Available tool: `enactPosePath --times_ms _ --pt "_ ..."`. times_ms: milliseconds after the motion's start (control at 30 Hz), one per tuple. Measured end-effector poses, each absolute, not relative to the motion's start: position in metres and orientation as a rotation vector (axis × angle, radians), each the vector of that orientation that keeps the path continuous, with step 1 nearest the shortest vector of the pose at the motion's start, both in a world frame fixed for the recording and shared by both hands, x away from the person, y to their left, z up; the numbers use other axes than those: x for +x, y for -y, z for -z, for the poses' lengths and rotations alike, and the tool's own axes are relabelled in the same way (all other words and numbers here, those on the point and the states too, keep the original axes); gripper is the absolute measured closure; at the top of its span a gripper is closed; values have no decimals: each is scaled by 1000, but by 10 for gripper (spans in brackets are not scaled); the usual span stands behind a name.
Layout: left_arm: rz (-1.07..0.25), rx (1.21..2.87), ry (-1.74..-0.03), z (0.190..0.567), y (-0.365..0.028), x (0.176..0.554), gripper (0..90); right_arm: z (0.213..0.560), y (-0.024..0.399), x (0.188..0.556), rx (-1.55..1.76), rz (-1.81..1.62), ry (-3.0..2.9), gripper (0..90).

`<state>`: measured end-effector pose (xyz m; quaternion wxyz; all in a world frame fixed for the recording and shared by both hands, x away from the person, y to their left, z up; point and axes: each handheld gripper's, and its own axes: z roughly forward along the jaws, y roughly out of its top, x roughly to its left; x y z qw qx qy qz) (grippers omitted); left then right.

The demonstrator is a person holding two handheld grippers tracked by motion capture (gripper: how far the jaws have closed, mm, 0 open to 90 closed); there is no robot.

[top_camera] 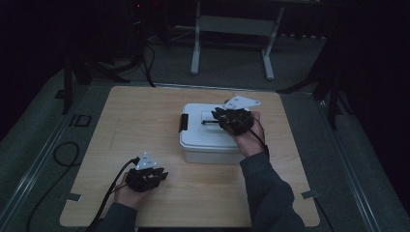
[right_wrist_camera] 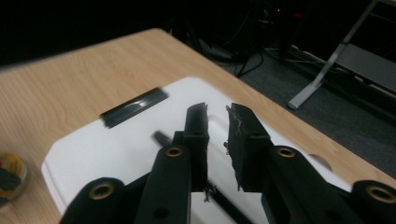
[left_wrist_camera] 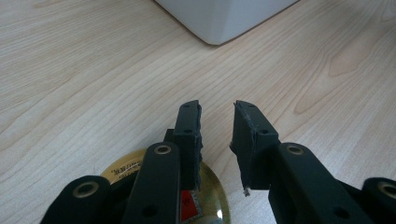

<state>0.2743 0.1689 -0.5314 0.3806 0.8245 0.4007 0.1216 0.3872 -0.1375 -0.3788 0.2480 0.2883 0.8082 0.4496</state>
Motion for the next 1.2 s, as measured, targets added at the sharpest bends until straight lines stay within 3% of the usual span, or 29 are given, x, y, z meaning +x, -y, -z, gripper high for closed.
enactPosePath --times_ms 467,1200 --pt "-307 2108 -1019 532 -167 276 712 373 172 395 718 -1179 -2282 528" --pt "-302 2114 -1017 532 -167 275 711 371 161 399 519 -994 -2452 449"
